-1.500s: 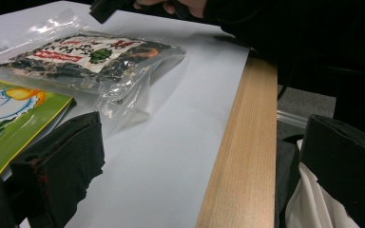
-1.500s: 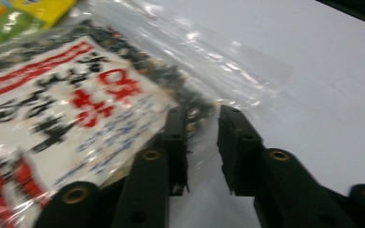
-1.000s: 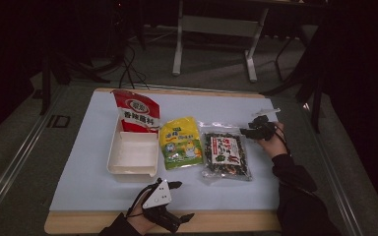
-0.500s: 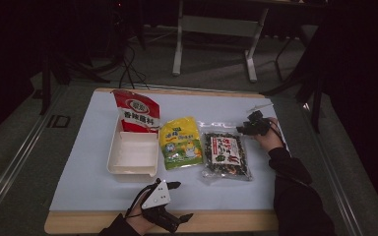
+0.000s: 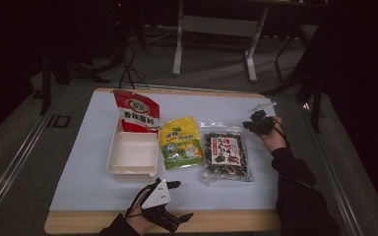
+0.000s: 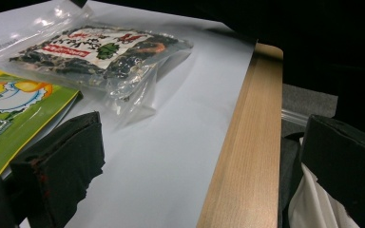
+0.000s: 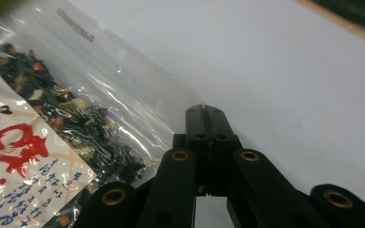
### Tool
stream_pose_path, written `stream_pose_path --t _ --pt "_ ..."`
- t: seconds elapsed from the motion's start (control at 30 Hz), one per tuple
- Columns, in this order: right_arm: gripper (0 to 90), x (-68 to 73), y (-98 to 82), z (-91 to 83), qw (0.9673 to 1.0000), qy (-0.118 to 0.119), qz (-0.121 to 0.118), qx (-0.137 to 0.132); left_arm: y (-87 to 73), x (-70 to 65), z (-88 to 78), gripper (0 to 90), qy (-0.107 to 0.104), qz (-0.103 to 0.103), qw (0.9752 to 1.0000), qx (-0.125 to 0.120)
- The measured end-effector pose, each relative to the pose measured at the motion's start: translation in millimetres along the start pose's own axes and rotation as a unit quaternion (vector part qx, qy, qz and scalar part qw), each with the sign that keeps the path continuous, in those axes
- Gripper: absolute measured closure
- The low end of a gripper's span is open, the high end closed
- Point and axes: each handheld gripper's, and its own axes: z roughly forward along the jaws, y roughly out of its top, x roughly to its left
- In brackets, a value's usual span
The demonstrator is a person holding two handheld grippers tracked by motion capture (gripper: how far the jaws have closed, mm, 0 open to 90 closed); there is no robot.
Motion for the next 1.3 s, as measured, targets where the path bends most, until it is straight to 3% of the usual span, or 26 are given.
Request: stream_pose_path --t 0.43,0.6,0.7,0.83,1.0,1.1,1.2,1.3 --pt "90.0 13.0 9.3 -47.4 0.9987 -0.005 -0.042 -0.028 6.4 0.8 -2.9 2.1 0.003 -0.003 0.9999 -0.010" --pt "90.0 22.1 16.3 -68.4 0.9968 -0.007 -0.059 -0.055 11.9 1.7 -5.3 2.1 0.008 0.000 0.9999 -0.012" --pt "90.0 28.7 20.2 -82.6 0.9951 -0.006 -0.068 -0.072 18.9 3.9 -9.0 2.1 0.021 0.004 0.9997 -0.009" --pt "90.0 42.1 24.6 -99.6 0.9920 -0.001 -0.087 -0.091 24.5 9.0 -11.7 2.1 0.034 -0.006 0.9993 -0.010" --pt "90.0 60.3 29.4 -116.7 0.9875 0.010 -0.112 -0.111 33.2 15.2 -12.8 2.2 0.051 -0.026 0.9983 0.011" --pt "90.0 67.7 30.7 -123.1 0.9850 0.014 -0.123 -0.121 36.8 16.3 -12.6 2.1 0.057 -0.024 0.9980 0.016" --pt "90.0 82.3 31.4 -137.4 0.9789 0.026 -0.141 -0.145 43.9 21.2 -10.2 2.2 0.059 -0.031 0.9977 0.015" --pt "90.0 89.6 29.1 -148.8 0.9749 0.041 -0.143 -0.166 46.4 26.3 -6.0 2.2 0.054 -0.041 0.9976 0.014"
